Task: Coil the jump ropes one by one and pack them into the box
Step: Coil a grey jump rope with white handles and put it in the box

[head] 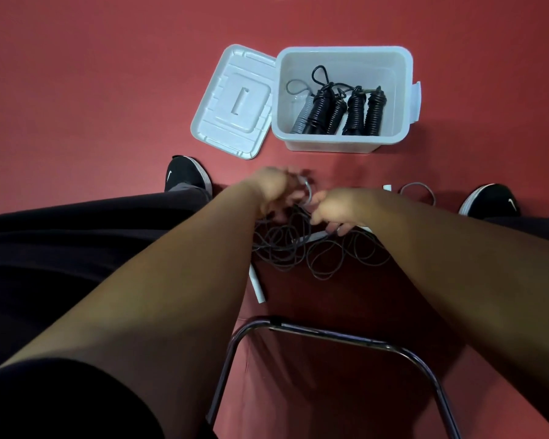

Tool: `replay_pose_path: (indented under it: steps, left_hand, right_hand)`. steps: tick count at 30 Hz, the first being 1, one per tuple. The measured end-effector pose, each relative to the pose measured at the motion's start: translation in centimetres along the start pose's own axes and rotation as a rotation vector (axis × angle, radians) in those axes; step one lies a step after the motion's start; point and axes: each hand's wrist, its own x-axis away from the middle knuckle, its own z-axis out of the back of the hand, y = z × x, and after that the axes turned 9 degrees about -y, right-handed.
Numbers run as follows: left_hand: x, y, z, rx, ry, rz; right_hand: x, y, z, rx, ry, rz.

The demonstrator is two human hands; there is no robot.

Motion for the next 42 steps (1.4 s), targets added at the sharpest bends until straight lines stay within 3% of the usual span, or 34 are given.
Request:
replay_pose_path:
  steps: [2,6,10,17,23,26,32,38,42]
  left_hand:
    - [0.2,2.0,-0.2,0.152,0.041,-0.094]
    - [0.8,4.3,-0.7,0.205,0.059,-0.202]
    - [1.1,3.8,-0.8,0.160,0.169,-0.316]
    - [2.7,4.9,-1.0,-0.117,0.368,-0.363]
    - [4.8,6.3,-1.4,-0.233,0.467,-0.375]
    - [6.3,7.0,-2.1,-0.197,0.430,-0.383]
    - [9.5,9.5,-4.5,-0.107,0.352,-0.497]
    - [13.8,13.7,-5.5,-0.221,0.367,-0.595]
    - [17.3,16.6,-6.7,-0.325,0.309,-0.587]
  right_hand:
    - [-0.3,-0.5,0.0,-0.074,0.032,0.106]
    - [-0.8,-0.9,1.1,-0.272,0.227,0.233]
    - [0.5,-1.1,2.3,-0.292,0.332,0.270]
    - [2.2,-1.3,2.1,-0.272,0.247,0.340]
    - [3.4,-1.9,1.7,-0.263,0.466,0.342]
    - [4.9,-1.9,2.5,-0.279,0.555,0.362]
    - [8.8,-2.7,3.4,-0.382,0.553,0.430]
    - [14.2,-4.6,4.0,-0.513,0.580,0.530]
    - [18.3,-5.7,4.3,-0.445,0.587,0.569]
